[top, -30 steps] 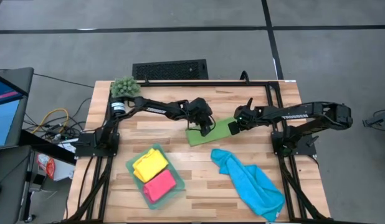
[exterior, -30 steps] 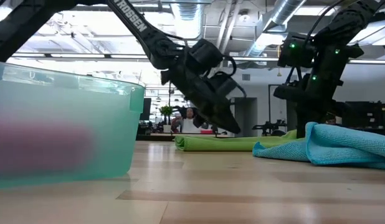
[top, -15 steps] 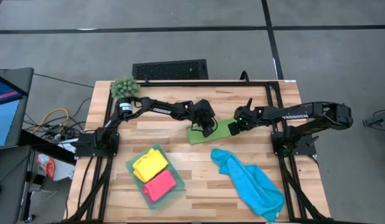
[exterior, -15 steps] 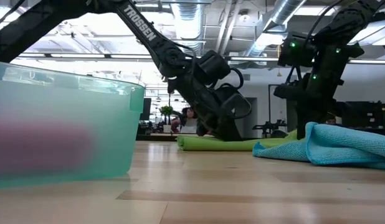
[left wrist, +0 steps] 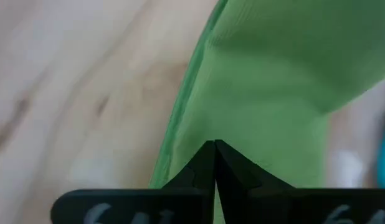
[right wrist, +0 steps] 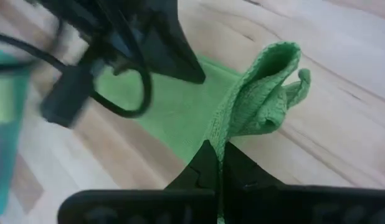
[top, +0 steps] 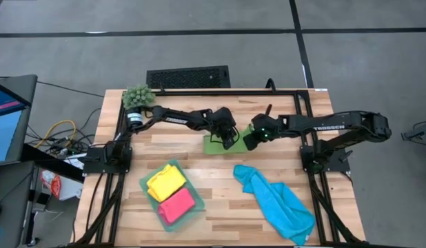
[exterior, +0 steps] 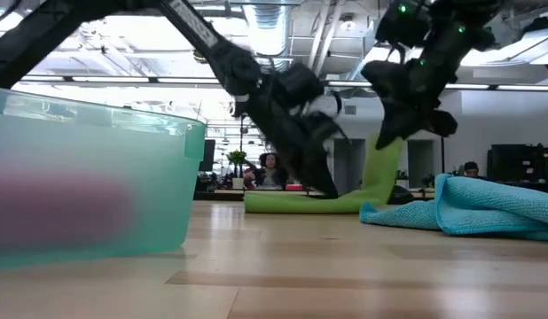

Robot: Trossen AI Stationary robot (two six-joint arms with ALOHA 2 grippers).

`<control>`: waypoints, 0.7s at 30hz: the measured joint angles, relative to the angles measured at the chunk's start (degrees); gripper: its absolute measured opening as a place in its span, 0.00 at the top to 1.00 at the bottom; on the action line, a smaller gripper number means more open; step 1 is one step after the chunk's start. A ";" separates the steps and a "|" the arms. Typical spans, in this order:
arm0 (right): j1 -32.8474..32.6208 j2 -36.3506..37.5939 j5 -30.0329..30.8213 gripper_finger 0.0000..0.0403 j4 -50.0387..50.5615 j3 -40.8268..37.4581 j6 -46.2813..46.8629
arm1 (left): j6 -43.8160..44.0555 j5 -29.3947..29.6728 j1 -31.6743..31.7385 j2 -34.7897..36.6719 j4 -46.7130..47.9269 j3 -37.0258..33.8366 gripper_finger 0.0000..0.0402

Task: Fold microfiber towels
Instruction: Fold the green towel

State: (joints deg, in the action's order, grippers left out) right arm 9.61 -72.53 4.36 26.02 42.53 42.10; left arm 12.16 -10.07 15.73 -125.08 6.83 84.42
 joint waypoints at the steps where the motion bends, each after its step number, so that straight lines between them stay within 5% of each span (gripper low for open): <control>1: -0.28 0.00 0.00 0.96 -0.02 0.43 -0.36 | -0.06 -0.02 0.00 1.61 1.32 0.00 1.00; 12: -1.01 0.00 -0.03 0.96 0.08 0.81 -1.83 | -7.35 1.57 -2.67 21.42 27.20 -3.75 1.00; 21: -1.03 0.00 0.00 0.95 0.06 0.81 -2.11 | 2.41 3.42 -4.82 25.53 11.13 -23.56 1.00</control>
State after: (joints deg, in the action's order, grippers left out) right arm 8.58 -72.53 4.37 26.09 43.33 39.99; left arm 14.57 -6.64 10.91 -99.55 17.96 60.86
